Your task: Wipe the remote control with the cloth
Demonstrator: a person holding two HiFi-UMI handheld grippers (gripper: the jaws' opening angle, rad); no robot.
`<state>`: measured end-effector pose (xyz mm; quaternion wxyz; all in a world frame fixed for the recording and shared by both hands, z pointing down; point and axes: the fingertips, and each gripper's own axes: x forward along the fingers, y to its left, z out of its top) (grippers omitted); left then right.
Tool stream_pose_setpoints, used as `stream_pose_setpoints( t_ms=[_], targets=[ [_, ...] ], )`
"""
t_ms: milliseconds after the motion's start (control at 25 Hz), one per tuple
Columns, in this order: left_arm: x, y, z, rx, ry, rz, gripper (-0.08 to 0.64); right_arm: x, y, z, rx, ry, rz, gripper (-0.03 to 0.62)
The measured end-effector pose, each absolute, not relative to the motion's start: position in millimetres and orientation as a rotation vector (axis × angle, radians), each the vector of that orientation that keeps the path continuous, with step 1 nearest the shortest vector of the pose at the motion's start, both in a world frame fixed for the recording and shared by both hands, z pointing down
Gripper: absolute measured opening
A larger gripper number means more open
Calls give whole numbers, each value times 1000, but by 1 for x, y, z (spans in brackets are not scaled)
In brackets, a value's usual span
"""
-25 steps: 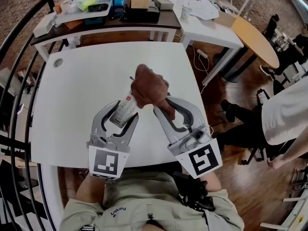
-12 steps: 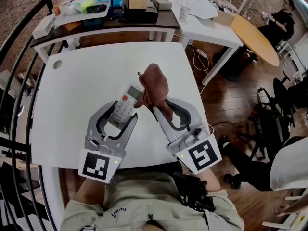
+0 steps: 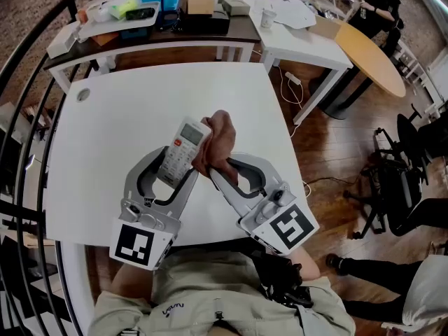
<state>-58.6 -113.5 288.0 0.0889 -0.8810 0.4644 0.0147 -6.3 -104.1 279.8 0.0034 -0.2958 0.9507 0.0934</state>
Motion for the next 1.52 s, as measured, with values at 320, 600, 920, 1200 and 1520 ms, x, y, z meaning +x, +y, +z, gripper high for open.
stream_pose_setpoints(
  t_ms=[320, 600, 920, 1200, 1520],
  targets=[
    [-60, -112, 287, -2653, 1368, 102, 241, -19, -96, 282, -824, 3001, 267, 77],
    [-58, -109, 284, -2758, 1298, 190, 241, -17, -97, 283, -778, 3013, 257, 77],
    [-51, -105, 286, -2894, 1213, 275, 241, -14, -90, 288, -688, 3046, 269, 77],
    [-45, -100, 281, -2972, 1117, 324, 241, -11, -84, 287, -619, 3071, 316, 77],
    [-43, -95, 275, -3005, 1058, 376, 241, 15, -105, 269, -896, 2935, 433, 77]
  ],
)
